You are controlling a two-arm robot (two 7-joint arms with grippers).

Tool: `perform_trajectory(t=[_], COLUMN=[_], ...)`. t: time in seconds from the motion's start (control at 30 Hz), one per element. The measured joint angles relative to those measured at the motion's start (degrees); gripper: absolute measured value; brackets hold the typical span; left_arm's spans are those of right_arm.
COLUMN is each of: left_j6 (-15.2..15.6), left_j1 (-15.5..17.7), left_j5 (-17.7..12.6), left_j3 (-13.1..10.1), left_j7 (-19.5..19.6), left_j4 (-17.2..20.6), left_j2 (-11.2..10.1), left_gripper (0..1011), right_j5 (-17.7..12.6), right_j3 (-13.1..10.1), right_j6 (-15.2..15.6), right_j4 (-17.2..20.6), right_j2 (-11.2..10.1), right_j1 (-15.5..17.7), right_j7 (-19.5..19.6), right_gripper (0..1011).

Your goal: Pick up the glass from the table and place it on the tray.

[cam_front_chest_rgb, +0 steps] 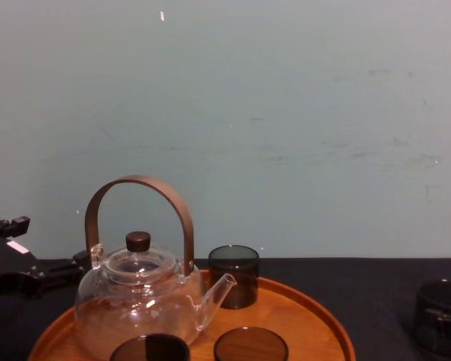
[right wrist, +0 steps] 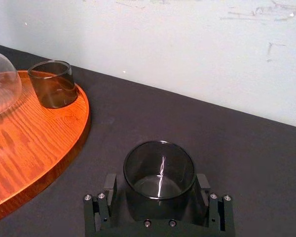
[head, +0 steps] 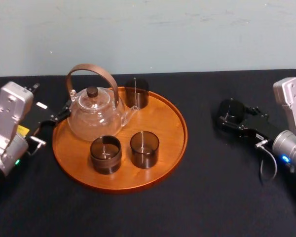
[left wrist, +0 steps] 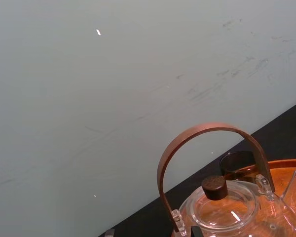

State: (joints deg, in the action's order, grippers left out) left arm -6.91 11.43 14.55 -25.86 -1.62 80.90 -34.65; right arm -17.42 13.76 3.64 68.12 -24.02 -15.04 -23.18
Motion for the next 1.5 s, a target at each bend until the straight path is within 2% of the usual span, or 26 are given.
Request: perform_trajectory(t=[0.6, 1.1, 1.23, 1.5], left_j6=[0.0, 0.0, 0.0, 0.0], left_j1=[0.0, 0.0, 0.0, 0.0], left_j5=[0.0, 0.0, 0.0, 0.0], left_j3=[0.0, 0.0, 0.0, 0.0], left_j7=[0.0, 0.0, 0.0, 0.0], left_j4=[0.0, 0.0, 0.0, 0.0], left_j2=[0.0, 0.0, 0.0, 0.0], left_gripper=[1001, 1001, 1001, 1001], right_j5=[2.0, 1.8, 1.8, 1.8], right_j3=[1.3, 1.2, 1.2, 1.1], right_j6=[-1.7, -1.7, -1.7, -1.6], right_j4=[-6.6, -6.2, -6.1, -6.1], right_j2=[2.0, 1.9, 1.8, 1.8], right_j1=[-4.9, -4.6, -4.6, -4.6], right_j7=[-0.4, -0.3, -0.3, -0.3], right_gripper=[1003, 1002, 919, 905])
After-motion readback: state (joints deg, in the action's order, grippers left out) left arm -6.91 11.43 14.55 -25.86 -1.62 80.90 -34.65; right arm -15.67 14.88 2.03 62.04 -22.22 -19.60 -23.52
